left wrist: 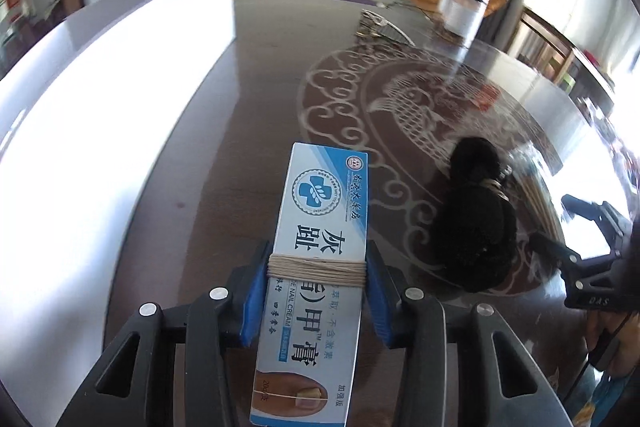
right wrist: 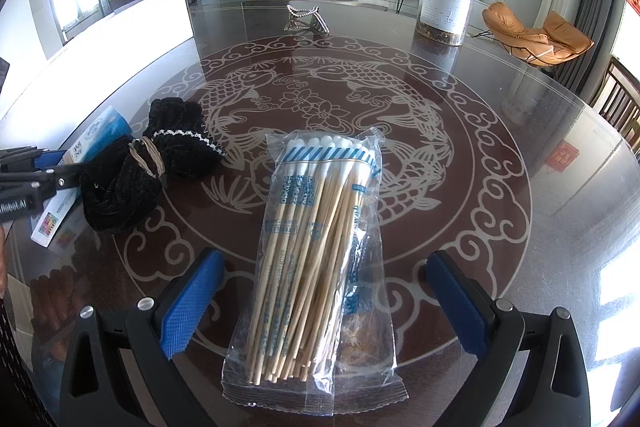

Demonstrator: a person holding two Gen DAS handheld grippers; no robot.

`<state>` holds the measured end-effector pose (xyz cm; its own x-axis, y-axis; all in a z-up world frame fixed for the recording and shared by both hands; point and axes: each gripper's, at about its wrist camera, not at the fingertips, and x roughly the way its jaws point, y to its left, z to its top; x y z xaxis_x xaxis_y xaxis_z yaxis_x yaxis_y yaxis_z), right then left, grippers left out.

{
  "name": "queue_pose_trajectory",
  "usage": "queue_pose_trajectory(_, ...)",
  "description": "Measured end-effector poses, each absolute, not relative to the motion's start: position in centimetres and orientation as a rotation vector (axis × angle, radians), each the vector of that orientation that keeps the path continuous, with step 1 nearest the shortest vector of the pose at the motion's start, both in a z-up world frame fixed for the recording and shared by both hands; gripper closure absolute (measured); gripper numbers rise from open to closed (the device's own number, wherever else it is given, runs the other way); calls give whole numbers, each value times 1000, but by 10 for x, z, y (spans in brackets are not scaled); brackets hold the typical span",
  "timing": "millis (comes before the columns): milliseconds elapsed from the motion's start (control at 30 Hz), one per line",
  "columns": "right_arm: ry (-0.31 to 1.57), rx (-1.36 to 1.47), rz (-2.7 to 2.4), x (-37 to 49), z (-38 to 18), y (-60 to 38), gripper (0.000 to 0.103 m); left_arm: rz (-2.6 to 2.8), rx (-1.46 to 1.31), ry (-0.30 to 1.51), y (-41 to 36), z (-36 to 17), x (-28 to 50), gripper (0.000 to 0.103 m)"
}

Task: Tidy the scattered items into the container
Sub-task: 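Lift the boxed cream with the left tool while the right tool holds the swab bag, then carry the boxed cream and swab bag into the white container and open both tools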

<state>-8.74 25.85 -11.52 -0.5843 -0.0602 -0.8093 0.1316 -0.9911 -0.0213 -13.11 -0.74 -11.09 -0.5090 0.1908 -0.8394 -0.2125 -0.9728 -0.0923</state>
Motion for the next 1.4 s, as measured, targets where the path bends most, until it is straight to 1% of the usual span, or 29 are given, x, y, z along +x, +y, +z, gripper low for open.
queue_pose_trajectory(133,114,1377,-2700,-87,-115,259,1,2583,-1442,21,-17,-112,-120,59)
queue_pose_trajectory(333,102,1379,-2702,-86,-115,259,1,2569,-1434,68,-9,-112,-99,59)
queue_pose_trajectory(400,57,1370,-2692,-88,-114,263,0,2567,-1419,86,-7,-109,-93,59)
queue_pose_trajectory(533,17,1449,-2612,-103,-110,267,1,2557,-1416,92,-7,-107,-88,59)
queue_pose_trajectory(600,21,1505,-2579,-111,-109,266,10,2556,-1417,82,-8,-106,-87,59)
queue_pose_trajectory(633,54,1515,-2586,-113,-107,264,27,2557,-1415,77,-9,-106,-86,59)
queue_pose_trajectory(667,118,1524,-2589,-115,-106,260,49,2558,-1409,74,-9,-104,-85,59)
queue_pose_trajectory(700,156,1519,-2576,-115,-104,258,60,2560,-1402,73,-10,-101,-84,59)
queue_pose_trajectory(767,177,1534,-2552,-114,-100,255,67,2565,-1378,69,-12,-94,-81,59)
queue_pose_trajectory(900,129,1459,-2575,-98,-73,261,68,2578,-1327,54,-15,-78,-73,59)
queue_pose_trajectory(1033,154,1475,-2547,-85,-66,261,68,2539,-1342,-51,-22,-72,-68,59)
queue_pose_trajectory(1100,131,1485,-2533,-85,-62,262,68,2535,-1329,-99,-29,-61,-65,59)
queue_pose_trajectory(1200,78,1420,-2532,-87,-38,255,68,2563,-1276,-157,-48,-34,-65,59)
queue_pose_trajectory(1267,49,1353,-2523,-93,-15,242,68,2600,-1225,-192,-69,-6,-66,59)
queue_pose_trajectory(1400,45,1202,-2485,-107,36,196,68,2703,-1162,-234,-124,41,-78,59)
